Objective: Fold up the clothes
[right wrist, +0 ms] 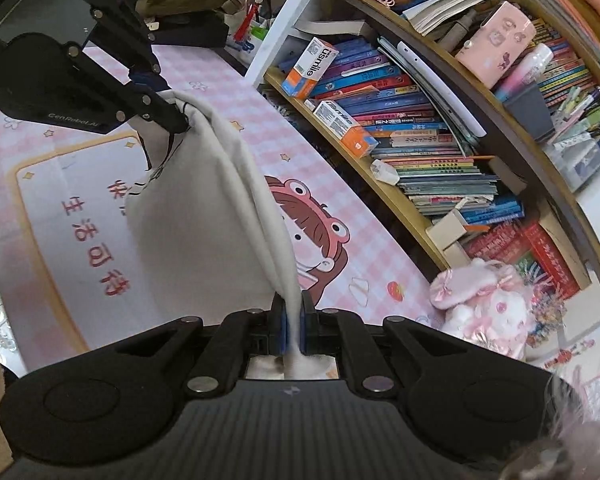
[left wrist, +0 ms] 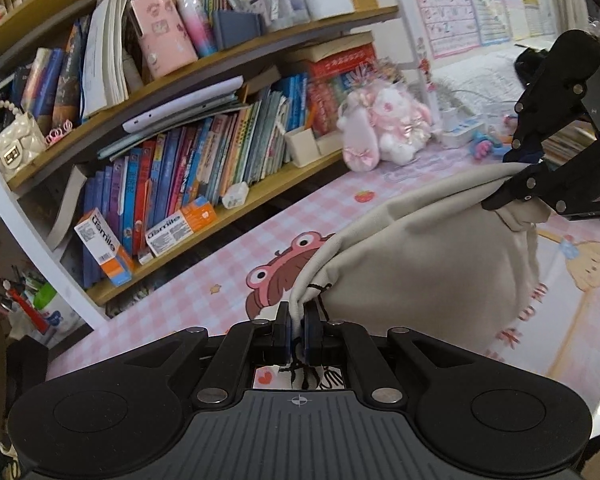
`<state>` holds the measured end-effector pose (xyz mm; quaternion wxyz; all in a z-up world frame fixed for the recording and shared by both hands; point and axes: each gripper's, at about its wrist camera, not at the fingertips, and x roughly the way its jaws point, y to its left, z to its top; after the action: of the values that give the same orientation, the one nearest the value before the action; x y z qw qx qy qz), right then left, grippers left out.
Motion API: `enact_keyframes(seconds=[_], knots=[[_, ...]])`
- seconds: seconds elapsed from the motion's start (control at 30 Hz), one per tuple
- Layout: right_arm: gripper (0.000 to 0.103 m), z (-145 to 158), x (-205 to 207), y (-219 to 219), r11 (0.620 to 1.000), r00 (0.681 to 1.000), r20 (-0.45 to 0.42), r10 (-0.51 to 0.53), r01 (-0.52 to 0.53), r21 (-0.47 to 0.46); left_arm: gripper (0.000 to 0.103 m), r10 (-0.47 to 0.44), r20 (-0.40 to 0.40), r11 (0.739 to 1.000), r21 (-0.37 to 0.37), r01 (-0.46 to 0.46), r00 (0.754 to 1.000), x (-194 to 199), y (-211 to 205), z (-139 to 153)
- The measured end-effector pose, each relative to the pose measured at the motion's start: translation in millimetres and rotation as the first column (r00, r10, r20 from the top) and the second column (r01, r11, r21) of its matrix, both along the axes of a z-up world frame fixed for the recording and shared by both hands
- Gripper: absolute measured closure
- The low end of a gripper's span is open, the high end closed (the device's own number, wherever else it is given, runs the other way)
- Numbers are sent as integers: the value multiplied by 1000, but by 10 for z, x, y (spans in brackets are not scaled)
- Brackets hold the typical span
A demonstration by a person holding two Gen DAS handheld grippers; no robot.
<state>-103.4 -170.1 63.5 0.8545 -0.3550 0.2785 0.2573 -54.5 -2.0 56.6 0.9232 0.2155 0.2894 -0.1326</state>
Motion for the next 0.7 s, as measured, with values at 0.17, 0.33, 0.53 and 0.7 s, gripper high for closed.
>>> enact_keyframes(seconds=[0.17,0.33,0.53,0.7], knots=[[97,-127,487,-130,998,996,-82,20,-16,53,97,35,-68,999,9,-34,997,382,-30,-181],[97,-358,954,-194,995,984,-173,42,-25,97,96,45,-134,997,63,-37,990,752,-55,-406],[97,-612,1382,-238,991,953,-289,93,-60,119,91,40,-200,993,117,-17,979,1051,-106,-622],[97,-771,1601,-328,986,924,-371,89,-29,163,82,50,-236,990,141,-17,970,1200,-120,-752]])
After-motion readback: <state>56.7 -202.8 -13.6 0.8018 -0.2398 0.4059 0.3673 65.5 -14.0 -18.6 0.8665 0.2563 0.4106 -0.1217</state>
